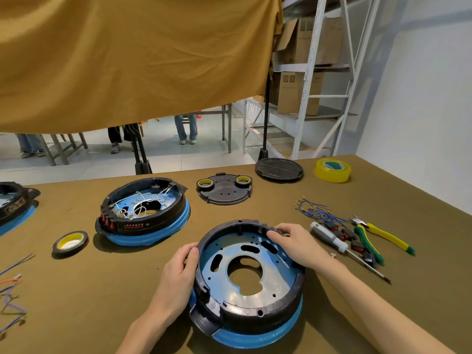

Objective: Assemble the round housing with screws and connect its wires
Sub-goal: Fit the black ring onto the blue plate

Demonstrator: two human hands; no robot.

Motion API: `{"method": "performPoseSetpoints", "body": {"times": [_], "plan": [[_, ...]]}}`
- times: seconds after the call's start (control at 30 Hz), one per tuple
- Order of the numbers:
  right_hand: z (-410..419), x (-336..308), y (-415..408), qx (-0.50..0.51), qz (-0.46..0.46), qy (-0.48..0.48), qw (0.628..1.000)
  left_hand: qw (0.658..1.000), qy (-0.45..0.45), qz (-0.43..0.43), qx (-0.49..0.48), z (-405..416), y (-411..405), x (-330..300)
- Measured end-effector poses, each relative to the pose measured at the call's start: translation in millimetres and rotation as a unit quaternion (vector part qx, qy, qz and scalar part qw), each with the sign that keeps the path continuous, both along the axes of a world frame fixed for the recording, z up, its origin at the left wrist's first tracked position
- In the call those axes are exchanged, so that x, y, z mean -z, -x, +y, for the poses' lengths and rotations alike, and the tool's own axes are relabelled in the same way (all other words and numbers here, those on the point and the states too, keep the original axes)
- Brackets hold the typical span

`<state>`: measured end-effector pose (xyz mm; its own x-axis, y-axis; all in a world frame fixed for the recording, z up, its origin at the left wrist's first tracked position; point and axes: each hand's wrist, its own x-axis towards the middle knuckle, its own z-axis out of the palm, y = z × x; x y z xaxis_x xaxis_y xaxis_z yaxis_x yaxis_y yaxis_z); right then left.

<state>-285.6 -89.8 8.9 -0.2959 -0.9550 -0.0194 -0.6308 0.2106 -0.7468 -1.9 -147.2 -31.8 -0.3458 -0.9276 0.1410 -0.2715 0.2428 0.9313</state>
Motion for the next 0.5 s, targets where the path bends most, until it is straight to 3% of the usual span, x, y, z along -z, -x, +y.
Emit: {"method": "performPoseSetpoints", "body": {"times": [0.27, 0.5], "plan": [[-12.9, -10.4, -7.3, -0.010, -0.009, -0.012, 1.000, 0.999, 0.024, -0.031, -0.026, 2.7, -2.9, -1.4], [4.2, -4.0, -7.5, 0.007, 0.067, -0.061, 0.996, 0.998, 0.035, -0.039, -0.040, 7.5, 0.4, -4.4]]}}
